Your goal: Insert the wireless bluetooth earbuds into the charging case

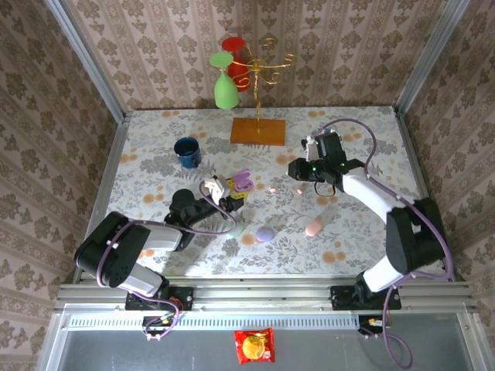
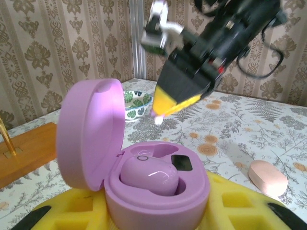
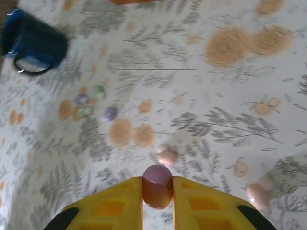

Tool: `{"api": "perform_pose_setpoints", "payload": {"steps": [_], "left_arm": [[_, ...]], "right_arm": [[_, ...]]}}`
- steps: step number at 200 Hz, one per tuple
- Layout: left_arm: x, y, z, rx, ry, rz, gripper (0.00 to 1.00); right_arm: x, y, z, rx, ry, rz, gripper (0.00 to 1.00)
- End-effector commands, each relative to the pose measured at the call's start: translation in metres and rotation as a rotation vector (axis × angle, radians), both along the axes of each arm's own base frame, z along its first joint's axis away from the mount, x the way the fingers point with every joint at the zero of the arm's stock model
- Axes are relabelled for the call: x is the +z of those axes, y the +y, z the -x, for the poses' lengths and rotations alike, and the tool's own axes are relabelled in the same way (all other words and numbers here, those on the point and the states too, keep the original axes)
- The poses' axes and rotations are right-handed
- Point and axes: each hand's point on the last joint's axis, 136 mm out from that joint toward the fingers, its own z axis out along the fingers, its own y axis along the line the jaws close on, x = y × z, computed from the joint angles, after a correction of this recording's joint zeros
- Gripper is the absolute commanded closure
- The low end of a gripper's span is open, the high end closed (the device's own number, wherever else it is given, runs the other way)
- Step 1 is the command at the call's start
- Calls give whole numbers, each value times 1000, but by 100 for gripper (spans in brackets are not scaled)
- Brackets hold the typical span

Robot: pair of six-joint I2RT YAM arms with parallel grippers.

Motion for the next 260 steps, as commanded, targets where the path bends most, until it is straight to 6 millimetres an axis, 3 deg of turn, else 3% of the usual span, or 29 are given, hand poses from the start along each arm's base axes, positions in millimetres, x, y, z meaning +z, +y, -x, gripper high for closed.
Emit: {"api": "perform_pose_setpoints", "payload": {"steps": [1,33,90,166,233,237,260], "left_arm": [[4,0,10,-47,0,21,73],[1,-2,10,-58,9,16,73],[4,-5,9,-76,3,19,73],[7,-10,20,-151,11,29,73],[13,-12,23,-176,10,42,72],[14,-12,22,-176,8,42,72],[14,-12,22,-177,10,42,72]], "right_arm": [[16,7,29,122,-75,98,79],[55,30,56,240,-257,122,80],[85,65,84,411,-403,189,81],[85,101,90,515,-433,269,81],[77,109,86,526,-415,293,81],[66,111,84,535,-390,304,81],[60,114,85,546,-373,303,81]]}}
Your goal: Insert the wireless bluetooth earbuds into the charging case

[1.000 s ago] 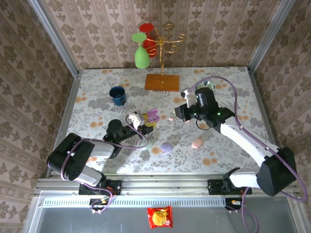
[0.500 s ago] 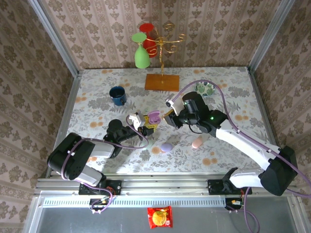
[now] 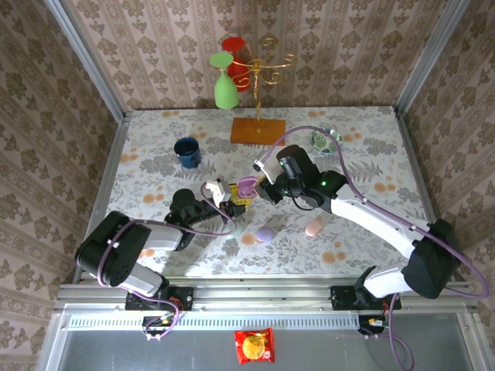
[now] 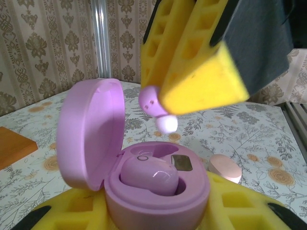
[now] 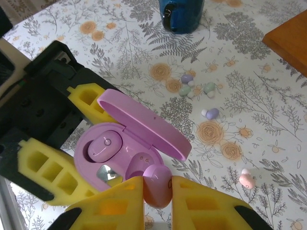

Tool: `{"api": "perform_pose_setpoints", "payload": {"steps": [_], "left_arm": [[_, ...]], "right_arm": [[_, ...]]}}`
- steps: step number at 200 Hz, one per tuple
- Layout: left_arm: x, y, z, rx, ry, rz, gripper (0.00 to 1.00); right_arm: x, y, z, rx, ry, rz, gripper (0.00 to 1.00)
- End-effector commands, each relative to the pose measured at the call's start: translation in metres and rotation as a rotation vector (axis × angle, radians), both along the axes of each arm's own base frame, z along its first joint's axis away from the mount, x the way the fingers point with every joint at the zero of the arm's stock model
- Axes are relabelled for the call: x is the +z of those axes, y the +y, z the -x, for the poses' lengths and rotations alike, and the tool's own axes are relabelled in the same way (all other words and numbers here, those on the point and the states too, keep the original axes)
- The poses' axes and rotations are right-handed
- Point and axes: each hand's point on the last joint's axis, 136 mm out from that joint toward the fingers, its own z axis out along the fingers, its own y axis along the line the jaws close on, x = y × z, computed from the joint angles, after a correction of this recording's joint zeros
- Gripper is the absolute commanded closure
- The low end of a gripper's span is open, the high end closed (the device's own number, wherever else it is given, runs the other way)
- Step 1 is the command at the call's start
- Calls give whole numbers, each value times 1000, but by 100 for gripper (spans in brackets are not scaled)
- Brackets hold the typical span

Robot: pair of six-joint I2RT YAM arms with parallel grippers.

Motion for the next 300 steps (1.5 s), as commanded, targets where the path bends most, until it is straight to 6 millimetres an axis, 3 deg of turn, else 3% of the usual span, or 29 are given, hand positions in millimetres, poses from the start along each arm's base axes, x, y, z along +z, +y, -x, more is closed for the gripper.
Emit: {"api": "perform_pose_setpoints", "payload": {"steps": [1,71,128,207,211,241,276,300], "left_arm": [[13,-2,0,-22,-23,32,72],[13,-2,-1,-16,-27,30,72],[14,-1,-1,-15,-29,31,73],[11,2,0,-4,-26,26,73],[11,2,-1,-3,-26,26,73],[10,3,-1,0,-27,23,72],[11,3,0,-14,-32,24,73],[12,2,2,-27,-34,25,72]], "right_arm": [[-3,4,-1,11,4,27,81],[-18,4,2,25,38,67,81],[-17,8,8,59,57,88,78],[15,3,3,-16,-4,1,62],[27,1,5,-22,-29,-25,60],[43,-6,7,-58,-68,-85,55],[60,-6,1,-120,-63,-159,54],[62,2,-11,-144,-16,-156,53]]}}
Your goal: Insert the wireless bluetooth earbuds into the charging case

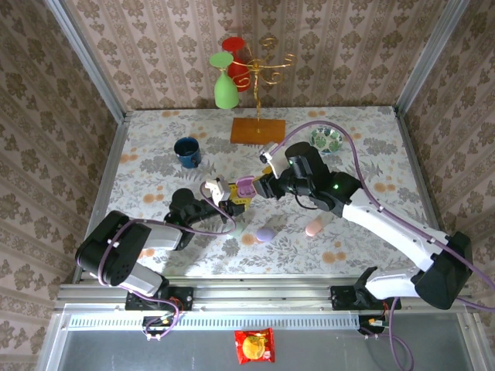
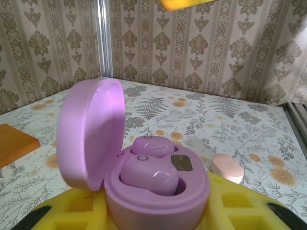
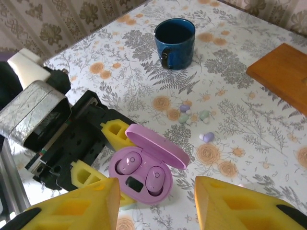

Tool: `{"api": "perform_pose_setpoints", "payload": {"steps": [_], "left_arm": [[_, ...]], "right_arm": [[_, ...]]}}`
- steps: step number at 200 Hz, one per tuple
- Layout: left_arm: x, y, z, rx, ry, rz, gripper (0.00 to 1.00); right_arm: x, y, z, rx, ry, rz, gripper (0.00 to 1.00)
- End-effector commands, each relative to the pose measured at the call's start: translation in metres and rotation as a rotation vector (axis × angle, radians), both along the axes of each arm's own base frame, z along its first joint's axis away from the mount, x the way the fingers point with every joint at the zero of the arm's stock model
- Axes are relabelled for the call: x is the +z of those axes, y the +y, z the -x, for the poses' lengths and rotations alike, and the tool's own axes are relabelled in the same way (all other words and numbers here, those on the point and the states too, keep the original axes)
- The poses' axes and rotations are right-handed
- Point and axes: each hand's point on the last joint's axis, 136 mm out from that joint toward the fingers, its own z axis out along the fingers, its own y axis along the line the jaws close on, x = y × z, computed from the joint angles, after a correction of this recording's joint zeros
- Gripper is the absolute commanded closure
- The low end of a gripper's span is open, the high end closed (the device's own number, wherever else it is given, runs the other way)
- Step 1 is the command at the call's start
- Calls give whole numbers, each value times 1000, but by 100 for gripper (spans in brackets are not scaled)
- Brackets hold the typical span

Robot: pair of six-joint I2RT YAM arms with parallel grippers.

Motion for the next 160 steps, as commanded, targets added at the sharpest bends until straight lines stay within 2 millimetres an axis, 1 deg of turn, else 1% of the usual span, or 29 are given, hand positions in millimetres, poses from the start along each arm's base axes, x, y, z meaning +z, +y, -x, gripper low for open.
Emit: {"api": "perform_pose_setpoints", "payload": {"steps": [1,10,12,19,50,74,91,106,132,149,160], "left_arm": [[13,0,5,-34,-41,26,72],[14,-1,6,-41,-39,29,73],[14,-1,7,-43,-39,29,73],[15,-1,7,-48,-39,31,72],[18,0,10,-52,-41,37,73],[20,1,12,-54,-44,42,73],[21,2,12,-49,-40,45,72],[22,3,12,-38,-36,48,72],[23,5,6,-6,-38,52,73],[26,4,4,2,-39,58,73],[27,4,2,3,-36,62,73]], "right_arm": [[10,7,-16,-55,28,-29,53],[12,10,-18,-49,26,-25,52],[5,12,-21,-49,38,-11,52],[0,15,-26,-50,41,4,52],[-12,20,-43,-63,65,62,52],[-24,22,-47,-34,63,123,52],[-31,19,-45,-19,69,158,52],[-32,19,-37,9,84,157,51],[-25,18,-23,47,77,117,50],[-19,13,-17,44,67,94,50],[-10,9,-15,21,58,57,49]]}}
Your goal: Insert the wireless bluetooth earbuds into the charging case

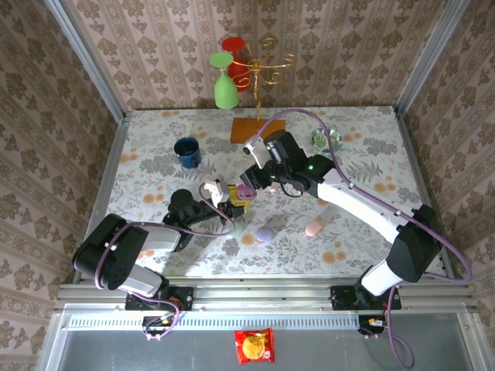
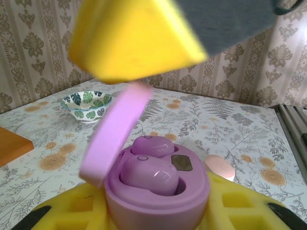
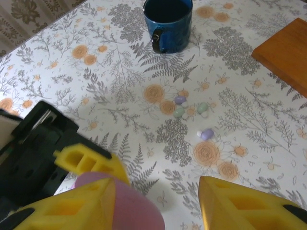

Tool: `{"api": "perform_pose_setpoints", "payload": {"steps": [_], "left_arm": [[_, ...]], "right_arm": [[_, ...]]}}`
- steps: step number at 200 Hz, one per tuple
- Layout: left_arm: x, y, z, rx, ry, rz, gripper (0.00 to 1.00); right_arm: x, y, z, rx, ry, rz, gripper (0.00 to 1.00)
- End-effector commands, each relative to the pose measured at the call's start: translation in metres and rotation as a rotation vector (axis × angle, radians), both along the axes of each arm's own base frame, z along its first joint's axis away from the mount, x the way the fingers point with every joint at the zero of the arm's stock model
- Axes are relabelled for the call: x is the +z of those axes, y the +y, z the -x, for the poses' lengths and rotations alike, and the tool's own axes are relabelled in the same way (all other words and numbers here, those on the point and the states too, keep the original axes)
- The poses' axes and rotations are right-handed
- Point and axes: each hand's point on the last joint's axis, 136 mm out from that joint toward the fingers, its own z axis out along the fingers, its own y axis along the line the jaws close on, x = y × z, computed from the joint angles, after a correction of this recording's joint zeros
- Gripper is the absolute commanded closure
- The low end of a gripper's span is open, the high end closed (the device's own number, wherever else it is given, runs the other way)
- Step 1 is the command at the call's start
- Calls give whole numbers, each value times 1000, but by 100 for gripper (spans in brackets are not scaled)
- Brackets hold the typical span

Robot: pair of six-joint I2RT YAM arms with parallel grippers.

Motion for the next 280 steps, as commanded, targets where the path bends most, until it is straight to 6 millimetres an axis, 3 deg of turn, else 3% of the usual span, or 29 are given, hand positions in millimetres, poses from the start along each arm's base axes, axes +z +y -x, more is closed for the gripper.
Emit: {"api": "perform_pose_setpoints", "payload": {"steps": [1,10,14,26,49,99,122,184,241,280], "left_arm": [[23,2,-4,18,-44,55,73],[25,1,-5,17,-44,59,73],[26,1,-5,16,-44,60,73],[29,1,-5,18,-45,67,73],[36,1,-8,27,-37,86,73],[63,-5,-9,19,-64,136,73],[71,-6,-8,24,-83,150,73],[80,-15,-1,-3,-112,164,73],[90,-20,4,18,-144,181,73],[89,-23,3,14,-145,178,73]], "right_arm": [[16,-11,14,0,-10,-45,49],[17,-13,15,-23,-1,-78,47],[29,-17,17,-44,-17,-115,45],[39,-26,16,-109,4,-198,44],[51,-39,18,-199,126,-413,37],[48,-48,26,-262,460,-811,23],[44,-48,32,-260,523,-890,22],[59,-32,38,-151,651,-1035,24],[41,-29,35,-186,701,-1000,25],[43,-25,35,-163,724,-1027,39]]}}
